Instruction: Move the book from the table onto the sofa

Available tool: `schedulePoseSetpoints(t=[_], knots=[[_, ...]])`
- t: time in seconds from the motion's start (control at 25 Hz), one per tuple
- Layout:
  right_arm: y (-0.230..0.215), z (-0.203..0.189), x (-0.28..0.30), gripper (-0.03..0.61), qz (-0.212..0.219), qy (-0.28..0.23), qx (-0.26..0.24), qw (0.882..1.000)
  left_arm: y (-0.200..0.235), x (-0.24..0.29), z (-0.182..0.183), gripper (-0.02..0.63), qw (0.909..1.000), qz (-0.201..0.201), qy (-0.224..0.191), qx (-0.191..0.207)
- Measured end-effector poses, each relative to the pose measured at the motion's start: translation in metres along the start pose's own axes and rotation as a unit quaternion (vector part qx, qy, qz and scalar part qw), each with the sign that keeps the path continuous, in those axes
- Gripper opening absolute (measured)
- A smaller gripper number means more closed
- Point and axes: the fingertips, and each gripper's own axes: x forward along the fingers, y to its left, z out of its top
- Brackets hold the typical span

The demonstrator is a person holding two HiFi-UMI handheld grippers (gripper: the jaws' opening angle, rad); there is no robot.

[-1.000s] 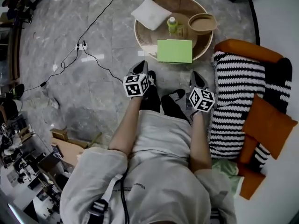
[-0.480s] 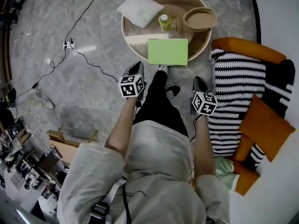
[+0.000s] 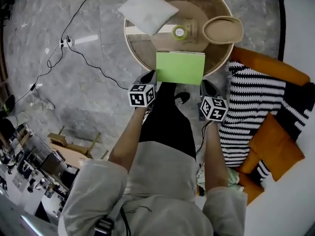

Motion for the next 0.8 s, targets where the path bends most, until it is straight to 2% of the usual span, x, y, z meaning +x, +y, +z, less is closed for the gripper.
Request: schedulePoseSetpoints(t=[0.08,0.12,0.16,0.2,0.24,0.28,0.56,0.8], knots=[[-0.002,0.005,0.016,0.009,0.002,0.007,0.006,1.000,0.007,0.011,0.000,0.011,0.9999,-0.002,0.008,-0.010],[-0.003,0.007,0.023,0.011,0.001,0.009,0.010,1.000,0.010,0.017,0.000,0.031,0.9998,-0.003,0.013,-0.012],[-0.005,0.007,0.030,0.014,0.000,0.012,0.016,1.000,0.012,0.022,0.000,0.086,0.9997,-0.006,0.018,-0.015],[-0.007,0.007,0.036,0.055,0.000,0.016,0.023,1.000,0.013,0.027,0.000,0.137,0.9996,-0.008,0.022,-0.017],[-0.010,0.005,0.042,0.149,0.002,0.021,0.029,0.999,0.014,0.032,-0.001,0.158,0.9994,-0.009,0.026,-0.019],[-0.012,0.004,0.047,0.177,0.005,0.026,0.034,0.999,0.015,0.037,0.000,0.167,0.9994,-0.009,0.029,-0.019],[-0.018,0.006,0.079,0.202,0.013,0.030,0.036,0.999,0.020,0.067,0.002,0.289,0.9982,-0.020,0.054,-0.016],[-0.014,0.000,0.092,0.204,0.014,0.039,0.038,0.998,0.016,0.079,-0.009,0.314,0.9959,-0.031,0.082,-0.020]])
